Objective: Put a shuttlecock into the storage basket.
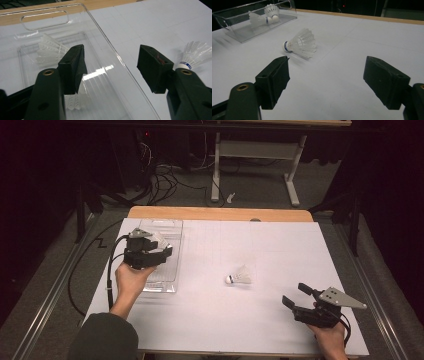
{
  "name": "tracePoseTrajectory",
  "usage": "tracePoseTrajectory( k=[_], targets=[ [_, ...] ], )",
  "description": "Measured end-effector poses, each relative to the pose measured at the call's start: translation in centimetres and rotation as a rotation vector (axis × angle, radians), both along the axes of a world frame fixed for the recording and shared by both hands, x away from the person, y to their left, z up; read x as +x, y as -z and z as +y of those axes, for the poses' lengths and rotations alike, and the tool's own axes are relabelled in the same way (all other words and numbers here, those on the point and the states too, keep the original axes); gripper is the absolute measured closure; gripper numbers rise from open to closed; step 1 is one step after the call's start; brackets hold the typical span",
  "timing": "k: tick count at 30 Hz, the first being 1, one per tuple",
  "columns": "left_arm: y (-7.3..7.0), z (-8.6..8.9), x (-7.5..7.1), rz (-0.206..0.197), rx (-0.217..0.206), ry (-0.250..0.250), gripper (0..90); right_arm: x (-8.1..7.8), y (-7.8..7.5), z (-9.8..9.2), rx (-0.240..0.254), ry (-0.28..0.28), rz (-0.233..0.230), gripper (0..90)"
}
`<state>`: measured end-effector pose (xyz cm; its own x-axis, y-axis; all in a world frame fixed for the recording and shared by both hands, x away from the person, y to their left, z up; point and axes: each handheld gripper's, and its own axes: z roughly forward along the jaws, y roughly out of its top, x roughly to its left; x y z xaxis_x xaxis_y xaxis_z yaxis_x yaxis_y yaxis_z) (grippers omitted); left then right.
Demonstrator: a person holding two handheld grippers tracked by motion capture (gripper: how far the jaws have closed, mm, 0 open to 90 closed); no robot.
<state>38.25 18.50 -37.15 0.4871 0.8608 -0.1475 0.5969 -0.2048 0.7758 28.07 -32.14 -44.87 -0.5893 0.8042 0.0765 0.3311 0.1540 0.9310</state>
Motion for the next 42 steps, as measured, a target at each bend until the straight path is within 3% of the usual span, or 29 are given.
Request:
tracePoseTrajectory(
  k=[11,42],
  targets=[
    [0.1,-0.2,-0.9,-0.01,-0.041,0.017,39.1,0.0,0.0,0.0,0.002,0.0,0.002,21.3],
    [0.2,-0.9,-3.2,-0.057,-0.059,0.058,38.3,0.0,0.0,0.0,0.005,0.0,0.0,21.3]
  ],
)
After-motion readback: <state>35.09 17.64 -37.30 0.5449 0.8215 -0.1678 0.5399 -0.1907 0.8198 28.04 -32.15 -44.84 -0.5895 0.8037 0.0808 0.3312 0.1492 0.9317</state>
